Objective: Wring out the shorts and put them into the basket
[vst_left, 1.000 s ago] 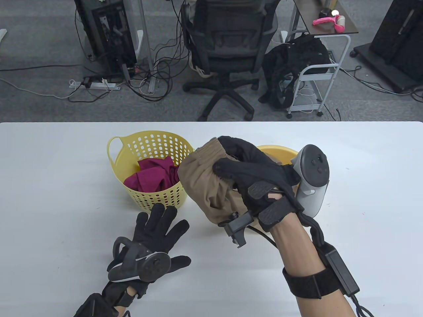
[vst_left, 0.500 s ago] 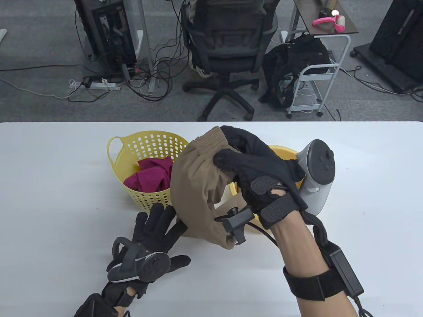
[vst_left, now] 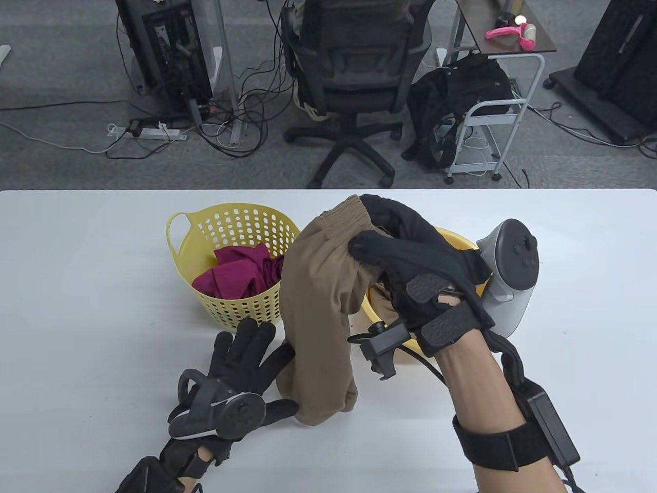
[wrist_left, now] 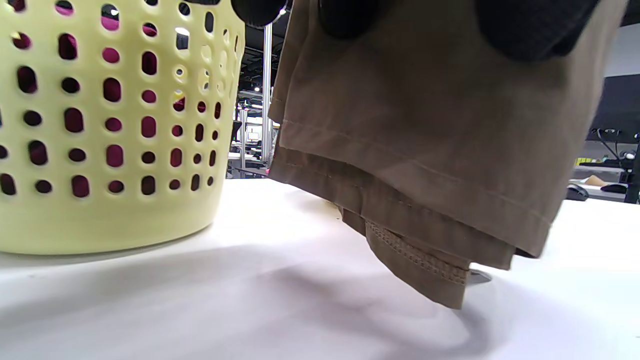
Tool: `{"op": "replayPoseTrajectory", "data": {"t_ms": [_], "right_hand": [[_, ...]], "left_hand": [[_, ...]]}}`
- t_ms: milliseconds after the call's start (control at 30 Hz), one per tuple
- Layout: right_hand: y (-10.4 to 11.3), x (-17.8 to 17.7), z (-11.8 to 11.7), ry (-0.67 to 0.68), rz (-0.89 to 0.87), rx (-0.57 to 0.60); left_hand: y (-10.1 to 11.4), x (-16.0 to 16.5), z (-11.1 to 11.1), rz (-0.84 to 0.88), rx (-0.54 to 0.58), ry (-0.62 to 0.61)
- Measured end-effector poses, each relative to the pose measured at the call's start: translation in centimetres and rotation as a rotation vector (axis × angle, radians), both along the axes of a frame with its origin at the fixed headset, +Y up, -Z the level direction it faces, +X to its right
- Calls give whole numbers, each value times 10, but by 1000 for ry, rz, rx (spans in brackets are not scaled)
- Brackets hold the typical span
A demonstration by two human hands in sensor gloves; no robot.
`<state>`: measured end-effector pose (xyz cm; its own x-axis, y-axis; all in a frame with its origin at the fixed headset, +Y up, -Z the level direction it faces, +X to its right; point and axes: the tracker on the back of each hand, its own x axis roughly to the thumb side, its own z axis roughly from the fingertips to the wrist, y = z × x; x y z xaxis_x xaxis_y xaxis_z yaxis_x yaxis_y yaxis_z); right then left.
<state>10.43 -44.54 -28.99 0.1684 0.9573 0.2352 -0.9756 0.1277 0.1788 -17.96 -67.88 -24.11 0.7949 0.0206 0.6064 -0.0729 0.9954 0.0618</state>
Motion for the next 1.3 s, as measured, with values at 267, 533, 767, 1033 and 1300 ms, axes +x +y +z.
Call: {"op": "replayPoseTrajectory", "data": {"t_ms": [267, 533, 767, 1033, 1300], "right_hand": [[1, 16, 0, -25, -13, 2], [3, 20, 0, -16, -34, -2], [8, 13, 1, 15, -59, 2], [6, -7, -1, 66, -98, -12], [2, -22, -3, 108, -125, -24]], "left_hand": [[-5, 6, -2, 81, -26, 13], [-11, 20, -15, 263, -165, -20], [-17, 37, -29, 431, -352, -37], [-29, 53, -46, 588, -527, -53], [-36, 62, -50, 758, -621, -80]]}}
